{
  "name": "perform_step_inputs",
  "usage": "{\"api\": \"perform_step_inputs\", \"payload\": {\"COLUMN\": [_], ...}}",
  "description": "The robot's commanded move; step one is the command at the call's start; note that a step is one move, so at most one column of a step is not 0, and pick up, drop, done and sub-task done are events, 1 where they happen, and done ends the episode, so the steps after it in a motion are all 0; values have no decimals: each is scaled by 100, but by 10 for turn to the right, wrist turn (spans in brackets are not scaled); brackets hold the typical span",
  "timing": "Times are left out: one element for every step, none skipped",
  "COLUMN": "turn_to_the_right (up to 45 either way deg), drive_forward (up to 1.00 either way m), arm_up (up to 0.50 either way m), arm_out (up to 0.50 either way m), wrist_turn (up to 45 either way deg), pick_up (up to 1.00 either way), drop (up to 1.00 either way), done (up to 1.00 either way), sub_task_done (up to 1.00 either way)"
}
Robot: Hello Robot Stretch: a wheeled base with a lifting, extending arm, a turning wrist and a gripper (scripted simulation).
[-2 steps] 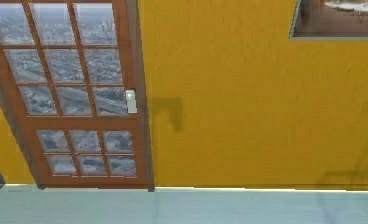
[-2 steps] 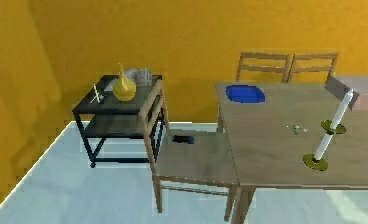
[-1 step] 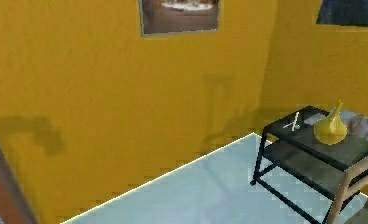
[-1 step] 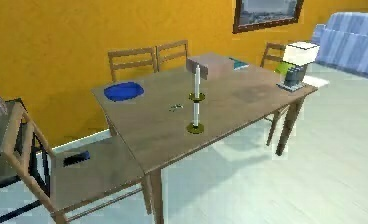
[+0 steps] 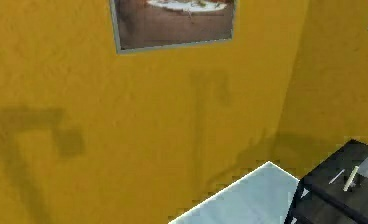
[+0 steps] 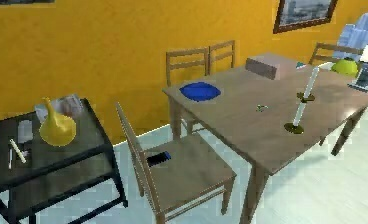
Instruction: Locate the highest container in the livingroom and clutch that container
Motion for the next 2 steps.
{"api": "perform_step_inputs", "payload": {"turn_to_the_right": [-300,450], "drive_forward": [0,0], "arm_up": [0,0], "arm_out": [0,0], "wrist_turn": [0,0], "pick_up": [0,0], "drop": [0,0], "done": [0,0], "sub_task_done": [0,0]}}
